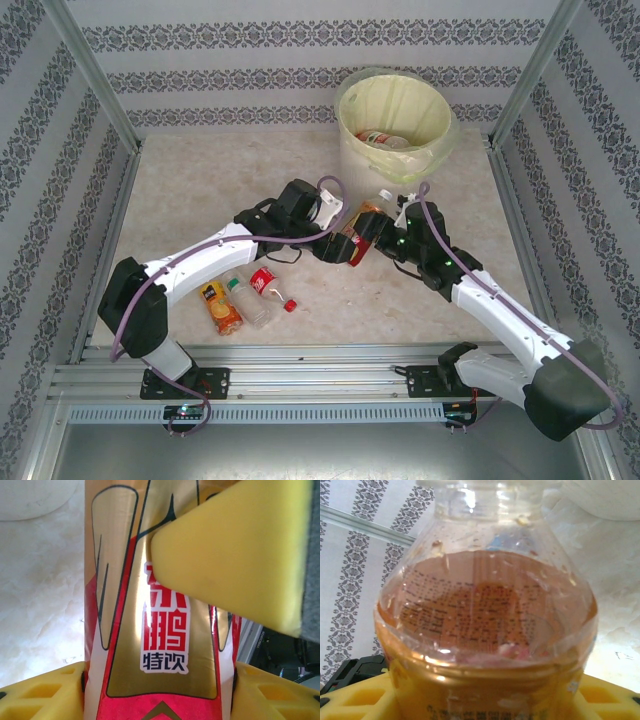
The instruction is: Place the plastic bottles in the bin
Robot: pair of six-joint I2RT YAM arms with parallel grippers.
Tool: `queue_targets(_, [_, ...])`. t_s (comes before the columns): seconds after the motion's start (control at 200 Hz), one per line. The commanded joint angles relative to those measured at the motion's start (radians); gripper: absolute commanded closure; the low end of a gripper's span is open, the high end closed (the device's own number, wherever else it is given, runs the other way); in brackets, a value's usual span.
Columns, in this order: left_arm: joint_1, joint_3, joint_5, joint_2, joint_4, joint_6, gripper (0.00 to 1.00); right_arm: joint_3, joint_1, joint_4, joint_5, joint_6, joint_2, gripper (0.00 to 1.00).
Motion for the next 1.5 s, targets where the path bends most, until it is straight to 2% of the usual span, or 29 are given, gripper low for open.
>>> queue_targets(0.0, [-0.019,-0.005,0.026,-0.042,0.041,0.007,0.34,0.043,0.009,0.006,0.041,-0.018,-0.011,0.45])
queue_targets(0.075, [-0.019,-0.011,0.037,-0.054,0.050,0.021,0.21,0.049,0.008,-0.011,0.057,-0.032,-0.029,0.48])
queue_targets(0.165, [-0.019,-0.042,0.053,-0.089,0.102,0.028,0.09,0.068,0.008,-0.054,0.074,-0.067,-0.054,0.48])
queue_targets(0.315, [-0.018,-0.148,0.050,-0.186,0.275,0.025,0.00,0.121,0.006,-0.133,0.088,-0.160,-0.095,0.48])
queue_targets(0.45, [-0.017,-0.262,0.004,-0.281,0.447,0.023,0.00,0.208,0.008,-0.228,0.107,-0.258,-0.115,0.48])
queue_targets(0.759, [-0.016,-0.394,-0.157,-0.478,0.624,0.060,0.00,0.522,0.017,-0.441,0.193,-0.513,-0.047,0.48])
queue_targets(0.919, [-0.009,-0.433,-0.214,-0.553,0.661,0.085,0.00,0.772,0.016,-0.580,0.229,-0.685,0.075,0.47])
queue_targets(1.059, [0.004,-0.447,-0.219,-0.597,0.678,0.096,0.00,0.976,0.000,-0.684,0.240,-0.784,0.213,0.47])
queue_targets(1.249, [0.021,-0.451,-0.219,-0.623,0.677,0.105,0.00,1.206,-0.053,-0.777,0.278,-0.840,0.390,0.47])
queue_targets(1.494, [0.032,-0.444,-0.210,-0.602,0.656,0.109,0.00,1.410,-0.104,-0.828,0.341,-0.874,0.567,0.47])
